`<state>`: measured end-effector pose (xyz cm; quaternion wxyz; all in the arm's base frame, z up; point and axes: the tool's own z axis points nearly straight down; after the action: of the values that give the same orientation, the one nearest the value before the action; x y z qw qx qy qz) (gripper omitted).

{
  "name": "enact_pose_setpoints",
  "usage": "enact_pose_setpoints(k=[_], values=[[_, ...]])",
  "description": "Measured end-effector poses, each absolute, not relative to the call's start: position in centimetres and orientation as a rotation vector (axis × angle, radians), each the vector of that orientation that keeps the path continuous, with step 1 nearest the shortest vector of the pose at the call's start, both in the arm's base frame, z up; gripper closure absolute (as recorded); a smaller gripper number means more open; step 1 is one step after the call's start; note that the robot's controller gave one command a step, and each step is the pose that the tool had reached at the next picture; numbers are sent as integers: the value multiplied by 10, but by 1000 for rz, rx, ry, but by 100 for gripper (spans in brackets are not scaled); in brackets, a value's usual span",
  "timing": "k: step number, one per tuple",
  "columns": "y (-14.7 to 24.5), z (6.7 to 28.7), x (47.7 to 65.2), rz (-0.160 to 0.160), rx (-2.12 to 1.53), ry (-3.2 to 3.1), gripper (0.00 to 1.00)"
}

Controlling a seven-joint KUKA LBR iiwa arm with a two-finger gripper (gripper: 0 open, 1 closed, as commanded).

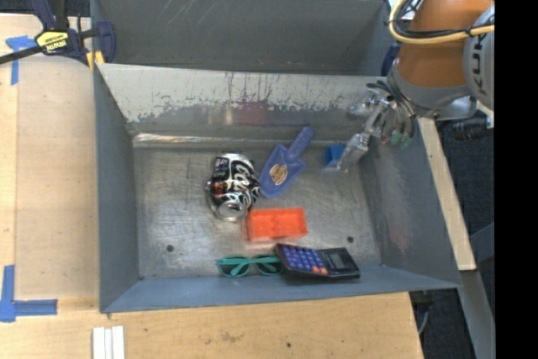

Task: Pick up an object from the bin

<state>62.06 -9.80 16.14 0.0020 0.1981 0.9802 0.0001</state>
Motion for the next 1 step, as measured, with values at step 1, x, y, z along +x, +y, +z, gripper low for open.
enact_pose_setpoints(k=[1], values=[[-127,161,625,-2,393,3110,0]])
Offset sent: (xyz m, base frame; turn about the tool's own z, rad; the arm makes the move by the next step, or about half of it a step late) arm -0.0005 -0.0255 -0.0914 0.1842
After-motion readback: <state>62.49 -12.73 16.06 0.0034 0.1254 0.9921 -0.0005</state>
